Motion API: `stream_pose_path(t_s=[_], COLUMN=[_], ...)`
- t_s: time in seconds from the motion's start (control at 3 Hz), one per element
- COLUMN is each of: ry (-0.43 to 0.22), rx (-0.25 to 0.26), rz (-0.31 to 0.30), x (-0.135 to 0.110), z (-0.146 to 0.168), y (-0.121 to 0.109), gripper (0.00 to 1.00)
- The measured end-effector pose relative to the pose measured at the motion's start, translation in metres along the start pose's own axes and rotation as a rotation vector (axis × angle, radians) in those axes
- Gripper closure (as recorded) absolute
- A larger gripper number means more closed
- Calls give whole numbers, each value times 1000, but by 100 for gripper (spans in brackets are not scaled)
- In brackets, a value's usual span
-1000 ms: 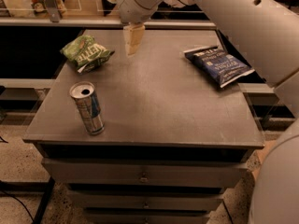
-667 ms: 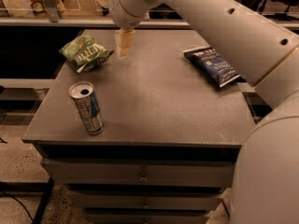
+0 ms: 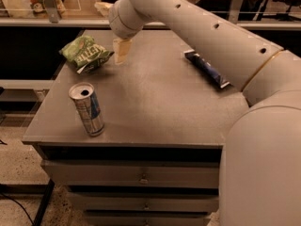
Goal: Move green jalapeno chip bag near redbull can
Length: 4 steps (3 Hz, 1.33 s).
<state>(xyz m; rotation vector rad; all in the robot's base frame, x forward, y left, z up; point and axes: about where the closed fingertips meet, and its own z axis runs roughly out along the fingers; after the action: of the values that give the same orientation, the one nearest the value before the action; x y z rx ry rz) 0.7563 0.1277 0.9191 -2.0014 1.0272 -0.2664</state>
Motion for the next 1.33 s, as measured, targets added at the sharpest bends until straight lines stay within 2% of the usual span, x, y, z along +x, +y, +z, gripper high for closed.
stream_pose_path(t_s=[0.67,1.0,1.33], ry=[-71,-93,-108], rx=[26,43,50], rz=[-14,-21,-29], x=[-6,-10,-13], z=[17,20,21], y=[15,16,15], gripper=[0,0,18])
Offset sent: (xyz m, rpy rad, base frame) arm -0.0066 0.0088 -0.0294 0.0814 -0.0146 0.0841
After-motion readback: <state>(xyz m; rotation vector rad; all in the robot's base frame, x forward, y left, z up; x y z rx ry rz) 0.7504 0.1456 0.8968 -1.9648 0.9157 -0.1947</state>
